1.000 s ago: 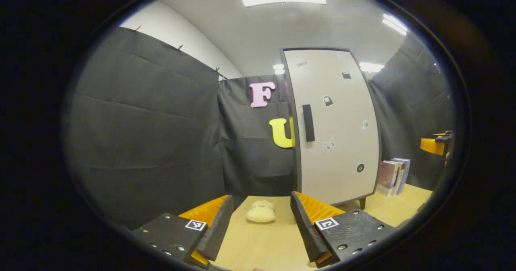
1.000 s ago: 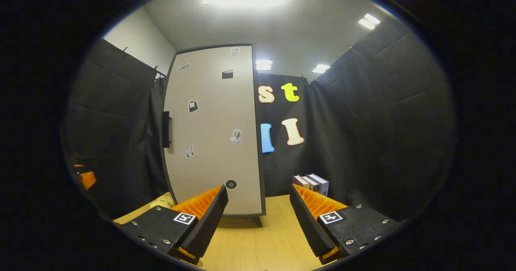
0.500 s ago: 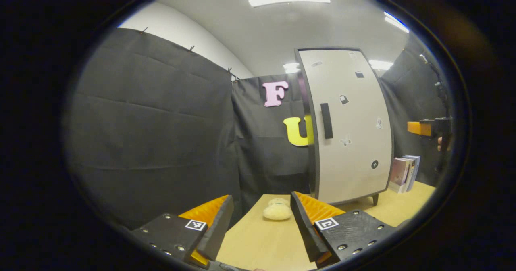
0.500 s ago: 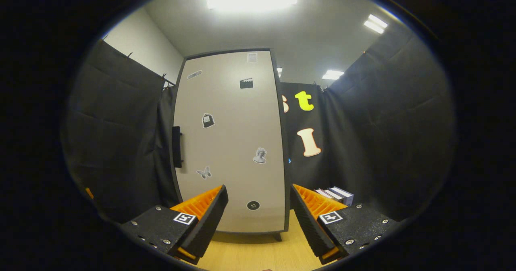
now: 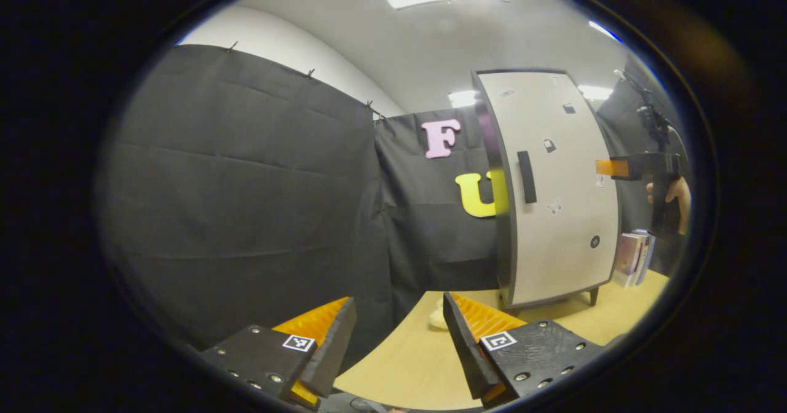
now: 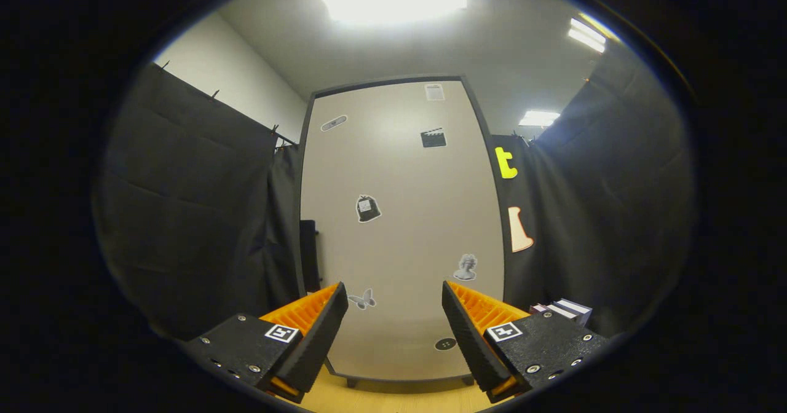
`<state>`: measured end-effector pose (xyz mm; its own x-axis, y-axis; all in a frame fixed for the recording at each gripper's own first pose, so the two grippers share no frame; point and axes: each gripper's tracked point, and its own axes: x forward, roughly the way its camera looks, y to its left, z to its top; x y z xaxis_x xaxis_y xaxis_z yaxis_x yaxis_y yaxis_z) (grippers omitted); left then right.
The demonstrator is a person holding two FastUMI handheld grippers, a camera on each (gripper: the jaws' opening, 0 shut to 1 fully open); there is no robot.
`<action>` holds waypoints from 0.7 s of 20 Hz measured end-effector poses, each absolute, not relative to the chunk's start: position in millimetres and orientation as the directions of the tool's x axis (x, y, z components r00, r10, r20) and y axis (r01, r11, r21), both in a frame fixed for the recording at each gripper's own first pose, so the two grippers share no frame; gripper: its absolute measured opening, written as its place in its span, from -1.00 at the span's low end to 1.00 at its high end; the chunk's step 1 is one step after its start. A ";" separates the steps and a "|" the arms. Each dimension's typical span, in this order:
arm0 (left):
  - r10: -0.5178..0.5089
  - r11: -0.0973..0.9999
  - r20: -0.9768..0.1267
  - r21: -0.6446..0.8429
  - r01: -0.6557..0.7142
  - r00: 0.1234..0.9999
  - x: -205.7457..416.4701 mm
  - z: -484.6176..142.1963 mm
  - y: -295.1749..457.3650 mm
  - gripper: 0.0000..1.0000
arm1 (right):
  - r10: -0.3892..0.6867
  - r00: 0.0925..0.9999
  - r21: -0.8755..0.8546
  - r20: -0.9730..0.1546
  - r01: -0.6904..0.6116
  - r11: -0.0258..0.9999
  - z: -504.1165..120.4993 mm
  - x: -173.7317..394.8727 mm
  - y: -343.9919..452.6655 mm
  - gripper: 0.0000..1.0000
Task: Open the cabinet door with the right hand, grasp the bottle in the cabinet with the left hand and place it on the coaster, then close the cabinet door with the right hand.
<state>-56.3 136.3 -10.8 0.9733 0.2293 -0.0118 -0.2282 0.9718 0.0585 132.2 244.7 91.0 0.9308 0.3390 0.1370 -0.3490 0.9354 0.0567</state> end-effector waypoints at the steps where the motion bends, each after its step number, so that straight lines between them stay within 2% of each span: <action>1: 0.239 0.969 -0.013 0.060 -0.238 0.971 -58.6 -11.5 142.1 0.64 | 0.351 0.927 0.055 0.133 -0.360 0.931 91.8 138.9 256.2 0.90; 8: 0.315 0.947 -0.021 0.066 -0.313 0.949 -72.5 -20.3 188.7 0.64 | 0.419 0.897 0.050 0.143 -0.430 0.902 107.4 164.1 326.9 0.89; 14: 0.371 0.925 -0.019 0.092 -0.368 0.928 -87.4 -25.4 226.4 0.65 | 0.433 0.896 0.042 0.101 -0.438 0.898 101.2 194.9 375.7 0.86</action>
